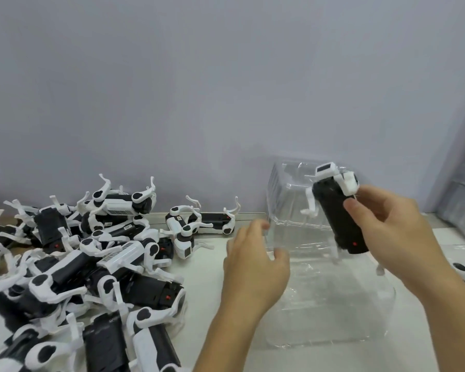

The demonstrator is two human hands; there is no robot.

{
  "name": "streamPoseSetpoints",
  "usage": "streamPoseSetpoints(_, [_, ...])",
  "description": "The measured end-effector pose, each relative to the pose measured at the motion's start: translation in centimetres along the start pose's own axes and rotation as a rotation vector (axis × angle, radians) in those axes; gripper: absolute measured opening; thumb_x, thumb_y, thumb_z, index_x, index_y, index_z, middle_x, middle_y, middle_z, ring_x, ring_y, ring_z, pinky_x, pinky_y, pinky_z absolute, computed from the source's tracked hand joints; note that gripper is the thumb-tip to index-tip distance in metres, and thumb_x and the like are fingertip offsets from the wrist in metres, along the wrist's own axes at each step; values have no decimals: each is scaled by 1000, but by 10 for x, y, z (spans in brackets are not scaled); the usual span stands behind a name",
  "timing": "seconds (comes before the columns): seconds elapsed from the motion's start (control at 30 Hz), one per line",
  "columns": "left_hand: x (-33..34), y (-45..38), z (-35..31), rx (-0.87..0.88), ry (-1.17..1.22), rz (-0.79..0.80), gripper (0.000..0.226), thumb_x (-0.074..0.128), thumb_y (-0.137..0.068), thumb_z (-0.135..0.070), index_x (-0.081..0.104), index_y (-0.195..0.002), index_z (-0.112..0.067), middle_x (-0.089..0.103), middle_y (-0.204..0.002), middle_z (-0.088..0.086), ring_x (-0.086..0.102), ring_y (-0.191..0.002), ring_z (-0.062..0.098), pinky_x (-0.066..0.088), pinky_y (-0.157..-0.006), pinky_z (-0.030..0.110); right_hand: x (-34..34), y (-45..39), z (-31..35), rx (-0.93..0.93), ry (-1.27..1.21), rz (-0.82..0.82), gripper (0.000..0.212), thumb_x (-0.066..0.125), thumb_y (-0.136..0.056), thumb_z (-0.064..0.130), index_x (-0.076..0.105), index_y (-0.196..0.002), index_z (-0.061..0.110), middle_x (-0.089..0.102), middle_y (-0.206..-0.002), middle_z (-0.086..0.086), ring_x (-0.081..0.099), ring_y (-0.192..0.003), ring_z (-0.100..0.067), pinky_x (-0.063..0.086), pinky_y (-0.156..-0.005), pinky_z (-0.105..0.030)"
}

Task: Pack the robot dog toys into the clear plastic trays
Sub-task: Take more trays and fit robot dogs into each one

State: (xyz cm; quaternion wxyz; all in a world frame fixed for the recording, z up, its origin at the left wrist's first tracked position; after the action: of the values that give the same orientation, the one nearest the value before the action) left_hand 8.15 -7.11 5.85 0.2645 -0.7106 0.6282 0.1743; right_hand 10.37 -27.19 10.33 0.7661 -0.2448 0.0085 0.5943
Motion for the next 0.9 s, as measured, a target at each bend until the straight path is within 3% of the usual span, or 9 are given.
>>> streamPoseSetpoints(0.07, [13,0,22,-163,-90,145,51,48,-95,-26,31,-143,-27,41,-140,-4,44,-124,19,41,-100,32,-1,1,-2,-17,70,58,27,63,-95,17,67,-97,43,71,-93,27,67,-88,2,45,-58,-12])
streamPoseSetpoints(0.17, [17,-2,36,-284,85,173,53,45,-99,-23,28,-148,-29,47,-124,-9,53,-86,-3,42,-63,8,8,2,-2,-71,193,157,38,66,-93,10,67,-94,48,68,-91,36,63,-91,10,48,-75,-25])
streamPoseSetpoints(0.23, [11,-5,41,-304,139,111,54,43,-98,-18,30,-149,-32,46,-120,-13,48,-76,-9,37,-50,4,22,5,4,-124,214,224,41,67,-91,6,70,-93,47,69,-92,32,63,-91,11,48,-77,-21])
streamPoseSetpoints(0.3, [7,-6,44,-321,194,78,59,40,-96,-12,32,-149,-36,44,-127,-14,52,-83,-8,39,-53,4,40,10,9,-138,238,328,42,66,-89,2,72,-92,43,72,-90,24,66,-90,3,52,-79,-18])
streamPoseSetpoints(0.4, [1,-7,46,-337,310,31,64,38,-91,-2,40,-145,-36,46,-143,-6,52,-110,7,41,-76,15,69,20,4,-66,325,529,33,63,-90,3,73,-95,34,74,-88,11,69,-89,-11,56,-87,-37])
streamPoseSetpoints(0.5, [-2,-6,46,-382,436,-1,59,40,-92,1,48,-139,-34,44,-146,0,44,-111,6,36,-85,20,84,24,-6,-45,528,556,25,64,-88,11,69,-84,35,68,-83,9,62,-85,-17,54,-83,-43])
streamPoseSetpoints(0.6, [-2,-6,46,-401,464,-36,55,41,-92,-1,50,-135,-34,45,-141,0,50,-106,8,40,-73,19,90,26,-6,-67,604,494,17,65,-85,15,69,-88,32,66,-85,11,59,-88,-17,52,-81,-41])
streamPoseSetpoints(0.73, [-4,-5,49,-418,450,-77,45,43,-88,-2,50,-121,-31,47,-131,-2,53,-99,9,39,-64,19,97,31,-15,-9,620,580,14,63,-86,17,70,-95,26,69,-87,9,61,-85,-14,53,-82,-39])
streamPoseSetpoints(0.9, [-3,-7,52,-441,446,-88,22,51,-92,-22,49,-113,-29,54,-124,1,56,-94,9,39,-69,26,96,30,-16,-12,583,571,19,65,-85,17,70,-96,31,70,-89,12,62,-87,-11,54,-82,-38])
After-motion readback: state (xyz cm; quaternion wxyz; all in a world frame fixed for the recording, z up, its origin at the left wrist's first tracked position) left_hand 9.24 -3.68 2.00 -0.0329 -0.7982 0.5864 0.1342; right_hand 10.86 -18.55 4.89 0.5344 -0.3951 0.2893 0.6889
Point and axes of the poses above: each hand's wrist, its own y-axis away from the middle knuckle, its own x-axis out of the palm, z = x × y, the point moved 6 cm from there along -y, towards the middle knuckle
